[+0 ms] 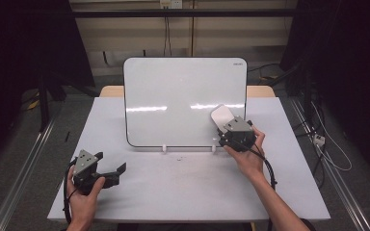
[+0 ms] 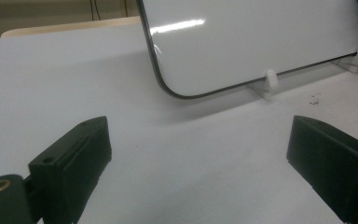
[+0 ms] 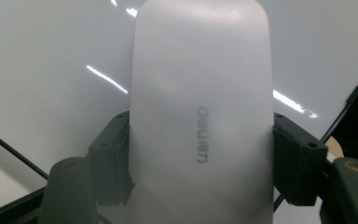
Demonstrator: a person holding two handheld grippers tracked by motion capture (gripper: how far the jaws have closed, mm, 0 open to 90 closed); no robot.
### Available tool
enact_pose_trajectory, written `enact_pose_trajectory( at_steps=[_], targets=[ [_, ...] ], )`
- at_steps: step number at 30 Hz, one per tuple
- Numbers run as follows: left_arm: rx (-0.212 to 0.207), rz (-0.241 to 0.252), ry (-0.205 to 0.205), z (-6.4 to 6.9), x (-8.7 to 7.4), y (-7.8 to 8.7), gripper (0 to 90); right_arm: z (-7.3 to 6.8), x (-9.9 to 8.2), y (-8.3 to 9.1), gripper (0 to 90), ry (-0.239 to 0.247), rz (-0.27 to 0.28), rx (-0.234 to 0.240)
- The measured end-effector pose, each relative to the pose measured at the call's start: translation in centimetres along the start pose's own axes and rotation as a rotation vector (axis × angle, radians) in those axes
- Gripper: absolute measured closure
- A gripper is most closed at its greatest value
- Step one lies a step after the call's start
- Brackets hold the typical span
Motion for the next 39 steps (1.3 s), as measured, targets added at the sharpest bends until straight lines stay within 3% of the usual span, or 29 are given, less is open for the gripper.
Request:
enact_pose_trajectory(
  at_steps=[9, 15, 23, 28, 32, 39],
  targets=[
    [-0.004, -0.013, -0.014, 0.1, -0.2, -0.2, 6.5, -0.1, -0.2, -0.4, 31.6, 0.006, -0.016, -0.012],
    [-0.001, -0.006, 0.009, -0.1, -0.3, 0.0, 6.5, -0.1, -0.2, -0.4, 31.0, -0.005, -0.02, -0.001],
    [-0.003, 0.002, 0.004, -0.3, -0.2, 0.3, 6.5, 0.5, -0.3, -0.1, 19.3, -0.115, -0.016, 0.066],
    [-0.007, 0.008, 0.009, -0.1, 0.0, 0.0, 6.5, 0.7, -0.3, 0.2, 10.1, -0.157, -0.015, 0.1],
    [-0.015, 0.003, 0.007, 0.0, 0.0, -0.2, 6.5, 0.7, -0.2, 0.8, 8.9, -0.2, 0.004, 0.144],
    [-0.019, -0.002, -0.003, 0.0, 0.0, -0.4, 6.5, 1.3, -1.0, 2.1, 5.8, -0.243, 0.002, 0.158]
  ],
)
Point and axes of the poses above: each handheld gripper's, and its own axes: y roughly backward along the jaws, x roughly out of its top, z roughly to its right, the point moved 6 cm from there along -y, roughly forward along the jaws, and after that the axes turned 8 degrees about z, right-handed, at the moved point
